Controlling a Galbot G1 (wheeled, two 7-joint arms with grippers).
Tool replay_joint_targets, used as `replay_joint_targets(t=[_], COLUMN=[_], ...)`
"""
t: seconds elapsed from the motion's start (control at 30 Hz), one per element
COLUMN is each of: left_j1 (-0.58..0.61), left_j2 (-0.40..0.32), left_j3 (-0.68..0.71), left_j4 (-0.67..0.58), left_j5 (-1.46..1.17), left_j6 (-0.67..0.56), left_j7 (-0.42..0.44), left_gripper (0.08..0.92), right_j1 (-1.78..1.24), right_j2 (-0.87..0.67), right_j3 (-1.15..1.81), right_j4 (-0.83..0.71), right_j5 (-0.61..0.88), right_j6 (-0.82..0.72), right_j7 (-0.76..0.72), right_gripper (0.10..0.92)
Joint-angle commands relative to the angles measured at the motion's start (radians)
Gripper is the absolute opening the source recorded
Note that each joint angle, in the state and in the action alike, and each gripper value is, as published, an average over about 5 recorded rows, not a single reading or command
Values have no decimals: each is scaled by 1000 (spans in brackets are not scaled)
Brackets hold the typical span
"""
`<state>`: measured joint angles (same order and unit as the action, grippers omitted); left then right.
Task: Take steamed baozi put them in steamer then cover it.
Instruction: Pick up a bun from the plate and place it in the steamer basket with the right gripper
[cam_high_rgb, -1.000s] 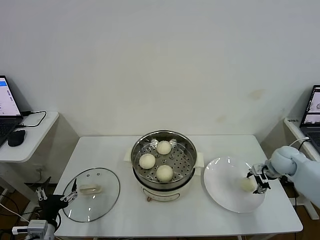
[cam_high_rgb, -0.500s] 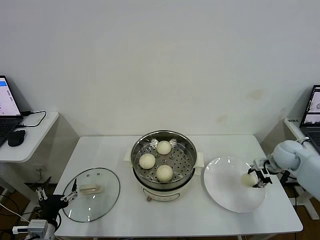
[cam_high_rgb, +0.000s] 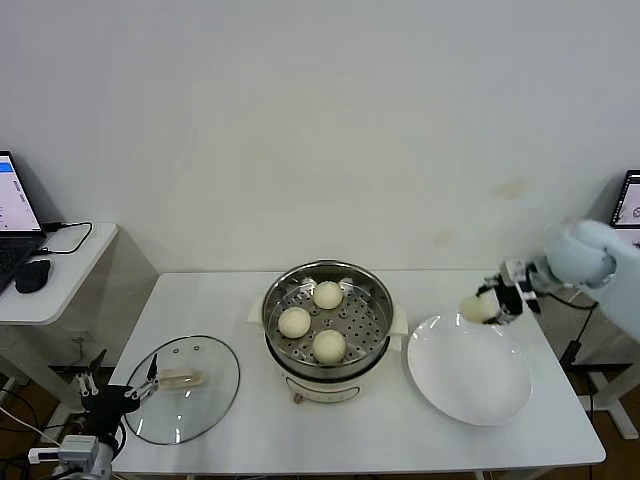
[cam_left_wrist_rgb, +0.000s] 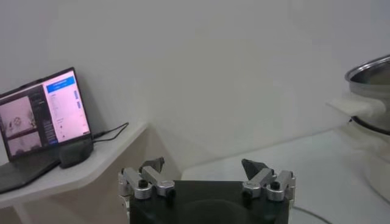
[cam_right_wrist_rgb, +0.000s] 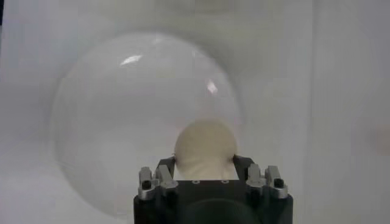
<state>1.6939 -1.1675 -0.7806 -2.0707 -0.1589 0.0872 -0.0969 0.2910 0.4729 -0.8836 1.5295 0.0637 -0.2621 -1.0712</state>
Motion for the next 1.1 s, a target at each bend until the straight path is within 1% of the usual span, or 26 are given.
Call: replay_joint_targets(t=[0.03, 0.23, 0.4, 0.63, 0.73, 1.1], left_j1=[-4, -14, -19, -17, -17, -21], left_j2=[1, 0, -7, -8, -12, -18], left_j3=[4, 12, 16, 7, 5, 1], left_j4=[4, 12, 12, 11, 10, 11], left_j5=[0, 1, 3, 0, 0, -1], left_j6=[-1, -2, -2, -2, -2, -2], left_j7=[0, -1, -1, -1, -2, -2], left_gripper=[823, 823, 823, 823, 823, 823], right_j1=[452, 503, 442, 322, 266, 156], right_j2=[124, 293, 386, 450, 465, 469], right_j3=[-308, -413, -421, -412, -402, -376], right_j4=[89, 125, 119, 67, 46, 10], right_j5=[289, 477, 552, 527, 495, 417], right_j6=[-156, -299, -378, -442, -463, -463], right_j7=[62, 173, 243, 298, 315, 325], right_gripper=[619, 626, 628, 628, 626, 624])
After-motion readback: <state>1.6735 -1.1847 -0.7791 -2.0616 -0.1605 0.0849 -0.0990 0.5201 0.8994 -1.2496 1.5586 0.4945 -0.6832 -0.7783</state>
